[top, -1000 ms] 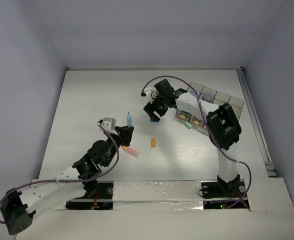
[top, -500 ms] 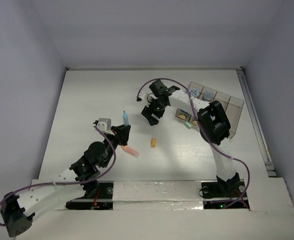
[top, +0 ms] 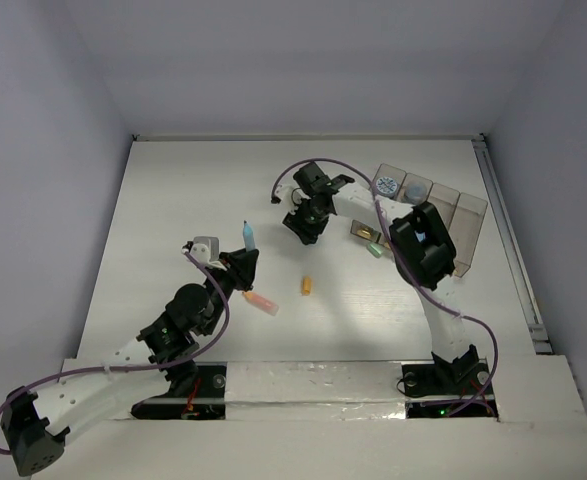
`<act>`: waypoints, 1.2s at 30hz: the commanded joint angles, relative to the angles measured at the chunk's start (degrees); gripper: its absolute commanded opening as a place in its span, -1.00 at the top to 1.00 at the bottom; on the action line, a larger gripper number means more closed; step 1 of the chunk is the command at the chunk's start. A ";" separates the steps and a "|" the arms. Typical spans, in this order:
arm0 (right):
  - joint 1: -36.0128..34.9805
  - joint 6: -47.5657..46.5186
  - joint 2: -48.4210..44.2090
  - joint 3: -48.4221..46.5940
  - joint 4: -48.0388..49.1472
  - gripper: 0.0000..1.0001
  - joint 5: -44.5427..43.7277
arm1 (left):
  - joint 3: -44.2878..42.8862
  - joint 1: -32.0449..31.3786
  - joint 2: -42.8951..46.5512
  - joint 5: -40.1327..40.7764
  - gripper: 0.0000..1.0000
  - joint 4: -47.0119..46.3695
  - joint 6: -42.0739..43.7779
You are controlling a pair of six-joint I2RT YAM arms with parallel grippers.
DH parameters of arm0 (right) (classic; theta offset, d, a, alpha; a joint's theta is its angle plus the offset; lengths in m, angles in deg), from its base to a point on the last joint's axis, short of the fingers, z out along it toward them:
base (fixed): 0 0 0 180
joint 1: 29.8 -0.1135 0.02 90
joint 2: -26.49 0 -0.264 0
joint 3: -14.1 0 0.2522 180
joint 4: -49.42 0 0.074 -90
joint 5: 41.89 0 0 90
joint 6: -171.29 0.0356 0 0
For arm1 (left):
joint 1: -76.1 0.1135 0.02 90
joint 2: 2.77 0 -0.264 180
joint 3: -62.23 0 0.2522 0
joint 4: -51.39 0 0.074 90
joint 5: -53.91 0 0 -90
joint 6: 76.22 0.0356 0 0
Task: Sort the stationery into containers
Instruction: Pick up the pen cap from the center of the board.
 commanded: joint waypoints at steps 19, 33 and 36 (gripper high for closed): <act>-1.76 13.52 -10.17 15.35 18.75 0.83 -12.07 | 0.35 0.37 -1.13 -1.15 1.00 -2.72 0.47; -1.76 44.28 -35.49 33.18 48.16 1.00 -13.74 | 0.88 0.37 -7.89 -7.48 1.00 -7.73 0.21; -1.76 51.31 -38.92 36.96 54.58 1.00 -9.35 | 0.44 0.37 -11.41 -8.36 1.00 -9.48 -0.23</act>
